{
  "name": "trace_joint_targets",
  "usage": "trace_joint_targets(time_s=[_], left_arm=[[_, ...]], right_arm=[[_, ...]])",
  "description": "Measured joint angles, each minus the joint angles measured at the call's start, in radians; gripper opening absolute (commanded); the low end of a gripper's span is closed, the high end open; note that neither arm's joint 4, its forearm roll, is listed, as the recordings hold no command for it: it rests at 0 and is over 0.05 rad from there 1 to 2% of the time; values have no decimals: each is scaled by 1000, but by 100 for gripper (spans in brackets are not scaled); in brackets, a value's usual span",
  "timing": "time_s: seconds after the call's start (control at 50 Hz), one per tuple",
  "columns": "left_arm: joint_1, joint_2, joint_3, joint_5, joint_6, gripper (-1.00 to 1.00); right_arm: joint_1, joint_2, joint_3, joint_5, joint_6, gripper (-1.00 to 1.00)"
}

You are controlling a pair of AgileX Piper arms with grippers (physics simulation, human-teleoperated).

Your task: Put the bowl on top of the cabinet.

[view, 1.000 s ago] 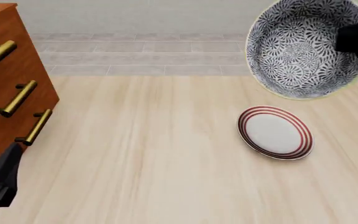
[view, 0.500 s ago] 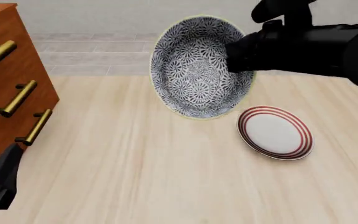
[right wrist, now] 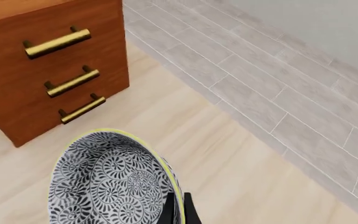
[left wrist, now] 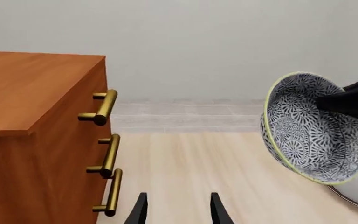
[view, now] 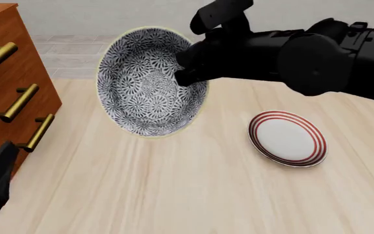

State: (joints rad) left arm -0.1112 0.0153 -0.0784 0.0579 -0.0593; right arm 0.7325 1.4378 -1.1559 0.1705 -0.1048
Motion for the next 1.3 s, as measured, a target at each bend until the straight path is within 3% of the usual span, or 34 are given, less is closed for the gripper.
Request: trace_joint_targets(time_s=[0.12,0.22,0.44,0.62,0.76,1.02,1.04,1.14,1.16,1.3], left_arm=[[-85,27,-113,42,-69,100],[-163,84,-173,16,-122,100],[-300,259,-231,-150,-249,100],[-356,460,-260,-295,-314,100],[-384,618,-267,-390,-335,100],[-452,874,-329,-484,-303,100],[-458,889,-332,-490,-300,-100],[-457,932,-344,-497,-267,-100],[-455,937,-345,-497,-262,-100],[-454,956,-351,-495,-238,-100]], right_arm=[[11,8,-18,2,-7,-100],[18,3,-30,9,-15,-100],[33,-4,-38,12,-24,-100],[46,-15,-32,9,-20,-100],[54,-28,-35,15,-24,-100],[64,-38,-34,15,-27,-100],[64,-40,-33,15,-27,-100],[61,-47,-29,14,-27,-100],[62,-48,-28,14,-27,100],[64,-54,-27,18,-27,100]])
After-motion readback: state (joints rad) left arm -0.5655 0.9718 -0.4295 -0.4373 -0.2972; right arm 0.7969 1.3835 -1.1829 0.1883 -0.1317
